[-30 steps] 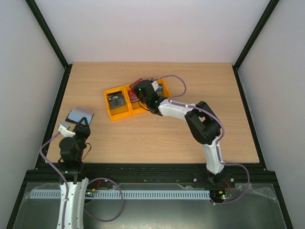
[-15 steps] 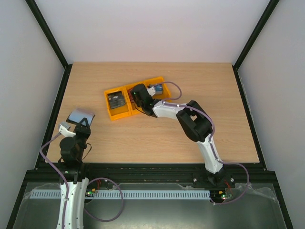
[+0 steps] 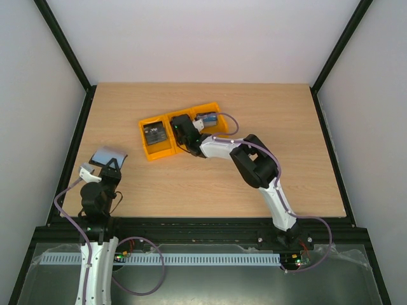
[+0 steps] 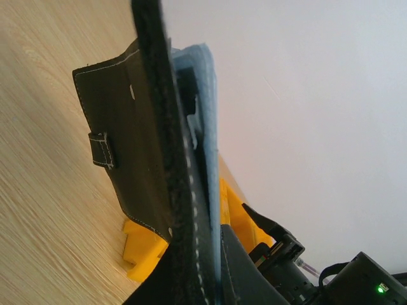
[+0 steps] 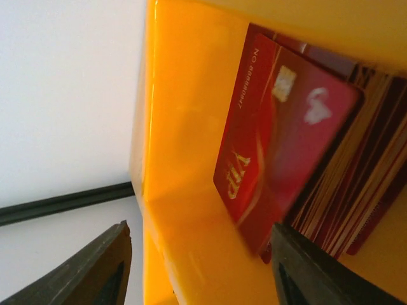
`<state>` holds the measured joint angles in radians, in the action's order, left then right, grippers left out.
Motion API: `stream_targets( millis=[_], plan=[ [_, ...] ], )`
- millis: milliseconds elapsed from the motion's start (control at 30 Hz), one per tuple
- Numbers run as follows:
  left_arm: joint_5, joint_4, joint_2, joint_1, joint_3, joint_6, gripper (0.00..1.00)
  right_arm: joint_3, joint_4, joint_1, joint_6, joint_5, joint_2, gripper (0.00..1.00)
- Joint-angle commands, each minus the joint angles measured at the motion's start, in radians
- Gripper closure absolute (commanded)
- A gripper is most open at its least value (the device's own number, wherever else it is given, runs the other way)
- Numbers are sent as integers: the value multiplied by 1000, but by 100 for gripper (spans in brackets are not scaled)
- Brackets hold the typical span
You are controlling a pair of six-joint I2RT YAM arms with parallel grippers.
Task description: Take the credit cards out of the card holder
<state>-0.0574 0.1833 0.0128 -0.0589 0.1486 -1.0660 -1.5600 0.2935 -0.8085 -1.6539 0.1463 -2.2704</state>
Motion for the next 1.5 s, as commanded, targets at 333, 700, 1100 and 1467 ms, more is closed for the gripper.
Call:
stream_targets(
  millis=[333, 700, 1100, 1467],
  plan=[
    [-1, -5, -22, 2, -14, -23, 98, -45, -129, -11, 68, 96, 108, 1],
    [-4, -4, -22, 4, -15, -25, 98, -78, -211, -11, 452, 105, 219, 0],
    [-8, -2, -22, 4, -14, -22, 98, -272, -736, -11, 947, -55, 106, 92],
    [-24, -2, -22, 4, -18, -26, 98, -537, -1010, 7, 1043, -172, -117, 97]
  ],
)
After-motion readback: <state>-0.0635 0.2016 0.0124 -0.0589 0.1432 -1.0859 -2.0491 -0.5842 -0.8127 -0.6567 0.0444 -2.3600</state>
